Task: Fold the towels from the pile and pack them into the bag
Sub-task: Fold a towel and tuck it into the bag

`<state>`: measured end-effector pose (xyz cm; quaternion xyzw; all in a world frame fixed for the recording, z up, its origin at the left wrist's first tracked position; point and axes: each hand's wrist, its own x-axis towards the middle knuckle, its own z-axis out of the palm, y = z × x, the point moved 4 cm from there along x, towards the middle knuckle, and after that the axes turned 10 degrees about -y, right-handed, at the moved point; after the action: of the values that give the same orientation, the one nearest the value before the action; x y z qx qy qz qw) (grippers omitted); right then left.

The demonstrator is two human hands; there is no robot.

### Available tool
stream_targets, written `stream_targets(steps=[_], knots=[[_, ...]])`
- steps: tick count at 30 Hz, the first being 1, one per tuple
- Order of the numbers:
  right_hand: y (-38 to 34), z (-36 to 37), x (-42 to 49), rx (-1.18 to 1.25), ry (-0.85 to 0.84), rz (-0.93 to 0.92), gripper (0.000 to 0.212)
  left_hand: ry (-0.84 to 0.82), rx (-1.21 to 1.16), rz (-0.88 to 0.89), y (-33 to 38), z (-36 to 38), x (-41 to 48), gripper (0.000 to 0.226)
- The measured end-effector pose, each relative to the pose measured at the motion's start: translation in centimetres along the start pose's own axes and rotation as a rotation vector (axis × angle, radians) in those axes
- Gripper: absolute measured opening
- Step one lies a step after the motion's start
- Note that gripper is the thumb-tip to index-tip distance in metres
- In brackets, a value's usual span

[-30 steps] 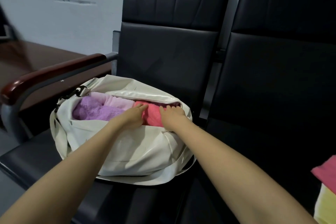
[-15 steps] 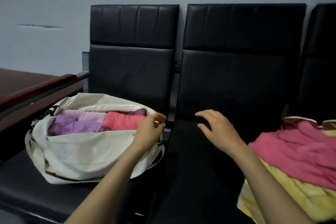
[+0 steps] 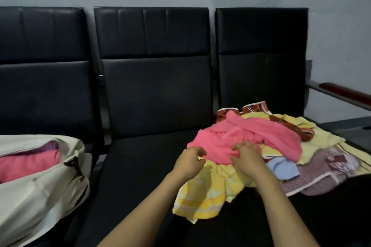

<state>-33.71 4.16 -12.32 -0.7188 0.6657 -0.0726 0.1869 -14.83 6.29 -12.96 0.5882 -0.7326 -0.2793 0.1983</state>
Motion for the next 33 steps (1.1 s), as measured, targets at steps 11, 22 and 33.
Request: stream_targets(steps=[11, 22, 33], knots=[[2.5, 0.0, 1.2, 0.067, 0.172, 0.222, 0.035, -0.129, 0.013, 0.009, 2.3, 6.4, 6.5, 0.063], [-2.0, 0.9, 1.7, 0.486, 0.181, -0.013, 0.035, -0.197, -0.126, 0.084, -1.0, 4.3, 3.6, 0.012], [-4.3, 1.0, -0.4, 1.199, -0.226, -0.062, 0.019, -0.086, -0.244, 0.165, -1.7, 1.2, 1.5, 0.047]])
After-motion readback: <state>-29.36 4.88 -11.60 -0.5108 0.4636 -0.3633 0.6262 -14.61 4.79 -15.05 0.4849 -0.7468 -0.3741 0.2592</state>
